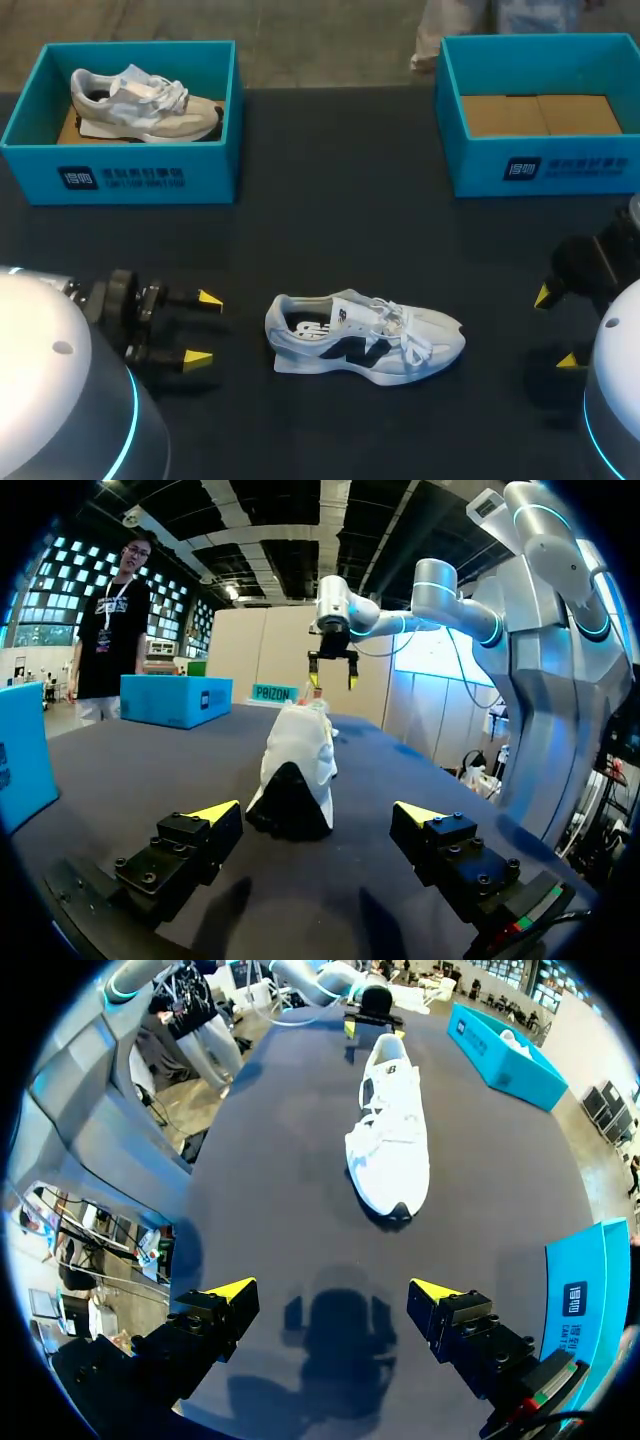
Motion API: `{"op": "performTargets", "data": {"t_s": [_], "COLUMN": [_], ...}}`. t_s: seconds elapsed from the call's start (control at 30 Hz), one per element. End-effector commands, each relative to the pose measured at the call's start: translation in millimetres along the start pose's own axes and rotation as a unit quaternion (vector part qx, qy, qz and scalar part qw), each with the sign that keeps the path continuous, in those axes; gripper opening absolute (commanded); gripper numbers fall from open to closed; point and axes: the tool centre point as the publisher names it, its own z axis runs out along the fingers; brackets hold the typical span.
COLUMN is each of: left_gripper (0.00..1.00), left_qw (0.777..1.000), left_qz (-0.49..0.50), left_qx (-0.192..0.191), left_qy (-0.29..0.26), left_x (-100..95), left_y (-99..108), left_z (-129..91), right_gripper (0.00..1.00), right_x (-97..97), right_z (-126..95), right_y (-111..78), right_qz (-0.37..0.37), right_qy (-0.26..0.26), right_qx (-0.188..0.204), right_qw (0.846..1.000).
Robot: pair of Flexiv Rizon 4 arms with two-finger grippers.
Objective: Take the shoe out of the shoebox, open the shoe tongue, remove and reinsert the insole, then place the shoe into the shoebox
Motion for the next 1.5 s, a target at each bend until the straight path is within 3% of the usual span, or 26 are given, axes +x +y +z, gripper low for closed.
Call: {"op": "performTargets", "data": {"t_s": [0.03, 1.5], "left_gripper": [1.0, 1.0], "left_qw": [1.0, 0.999], "left_qz": [0.005, 0.031], "left_qx": [-0.004, -0.012], "left_qy": [-0.003, 0.005], "left_x": [-4.6, -18.2], "left_y": [3.3, 14.9], "left_z": [9.2, 73.8], "right_gripper": [1.0, 1.0], "right_x": [1.5, 1.5], "right_z": [0.6, 0.6], "right_y": [-0.1, -0.1], "right_qz": [0.0, 0.0], "right_qy": [-0.002, -0.002], "right_qx": [0.001, 0.001], "right_qw": [1.0, 1.0]}}
